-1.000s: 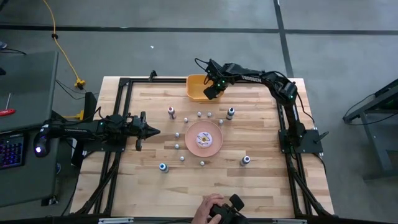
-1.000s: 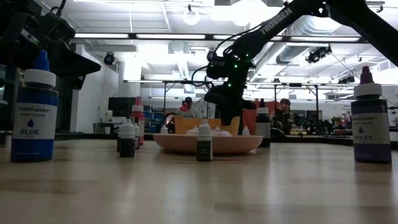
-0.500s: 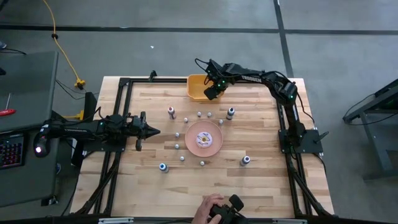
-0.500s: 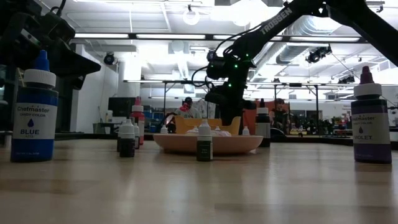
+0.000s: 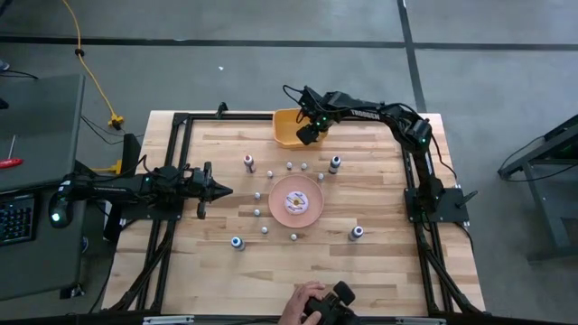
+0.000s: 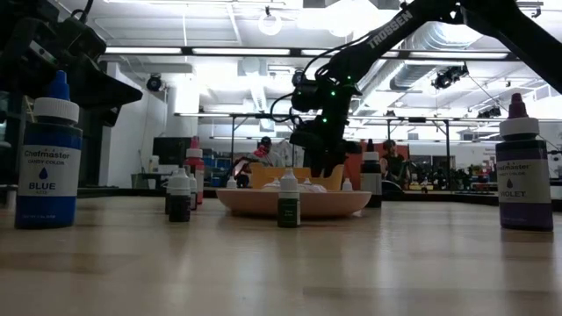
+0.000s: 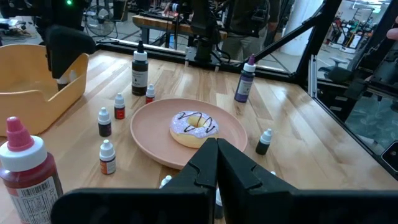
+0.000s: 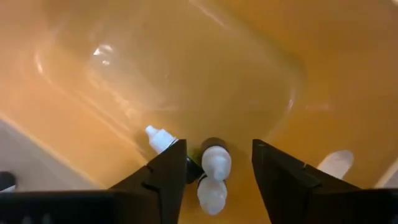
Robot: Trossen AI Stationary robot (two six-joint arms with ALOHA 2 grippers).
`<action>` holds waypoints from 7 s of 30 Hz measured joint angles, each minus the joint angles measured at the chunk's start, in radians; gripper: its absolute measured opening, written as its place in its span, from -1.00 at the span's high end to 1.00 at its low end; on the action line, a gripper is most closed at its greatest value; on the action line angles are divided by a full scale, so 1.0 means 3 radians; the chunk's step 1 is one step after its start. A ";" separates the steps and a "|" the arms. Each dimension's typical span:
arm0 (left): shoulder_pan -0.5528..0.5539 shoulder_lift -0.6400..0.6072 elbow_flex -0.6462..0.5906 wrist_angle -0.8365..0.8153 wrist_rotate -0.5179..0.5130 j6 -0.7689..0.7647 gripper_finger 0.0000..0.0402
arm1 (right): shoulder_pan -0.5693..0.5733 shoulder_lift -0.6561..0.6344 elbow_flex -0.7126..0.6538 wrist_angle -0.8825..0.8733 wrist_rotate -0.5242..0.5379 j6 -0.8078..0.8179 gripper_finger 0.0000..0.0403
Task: Pick & Place food coloring
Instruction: Put the small green food coloring bottle into the orange bin
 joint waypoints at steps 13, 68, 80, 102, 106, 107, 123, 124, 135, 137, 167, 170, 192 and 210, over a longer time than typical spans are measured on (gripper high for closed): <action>0.0001 0.0000 -0.0001 0.0000 0.0000 0.0000 1.00 | 0.0033 -0.0014 0.0389 -0.0134 0.0028 -0.0086 0.11; 0.0000 0.0000 0.0000 0.0001 0.0000 0.0001 1.00 | 0.2342 -0.1296 -0.0118 -0.1267 -0.0948 -0.0526 0.13; 0.0001 0.0000 0.0000 0.0001 0.0000 0.0001 1.00 | 0.2878 -0.1102 -0.0409 -0.0440 -0.0713 -0.0586 0.14; 0.0000 0.0000 0.0000 0.0001 -0.0008 0.0000 1.00 | 0.3091 -0.0043 0.0753 -0.0963 -0.0253 -0.1240 0.16; -0.0001 0.0000 0.0000 0.0001 -0.0008 0.0001 1.00 | 0.3035 0.0198 0.1026 -0.1002 -0.0189 -0.1192 0.16; 0.0000 0.0000 0.0000 0.0001 -0.0008 0.0001 1.00 | 0.3019 0.0246 0.1068 -0.1012 -0.0191 -0.1121 0.16; 0.0001 0.0000 -0.0001 0.0001 -0.0010 0.0001 1.00 | 0.2892 0.0379 0.1088 -0.1139 -0.0291 0.0369 0.16; 0.0000 0.0000 0.0000 0.0001 -0.0010 0.0000 1.00 | 0.2892 0.0379 0.1088 -0.1139 -0.0291 0.0473 0.16; -0.0001 0.0000 -0.0001 0.0001 -0.0011 0.0000 1.00 | 0.2870 0.0380 0.1088 -0.1157 -0.0247 0.2311 0.16; 0.0001 0.0000 0.0000 0.0001 -0.0011 0.0001 1.00 | 0.2870 0.0380 0.1088 -0.1157 -0.0252 0.2519 0.16; 0.0000 -0.0001 -0.0001 0.0001 -0.0005 0.0000 1.00 | 0.2804 0.0624 0.1085 -0.1070 -0.0377 0.3029 0.16; 0.0000 0.0000 0.0000 0.0001 -0.0004 0.0001 1.00 | 0.2801 0.0639 0.1086 -0.1060 -0.0421 0.3028 0.16; -0.0001 0.0000 -0.0001 0.0000 -0.0002 0.0001 1.00 | 0.2789 0.0703 0.1085 -0.1016 -0.0478 0.2934 0.49; -0.0001 0.0000 -0.0001 0.0000 0.0000 0.0000 1.00 | 0.2789 0.0692 0.1087 -0.1017 -0.0473 0.2800 0.75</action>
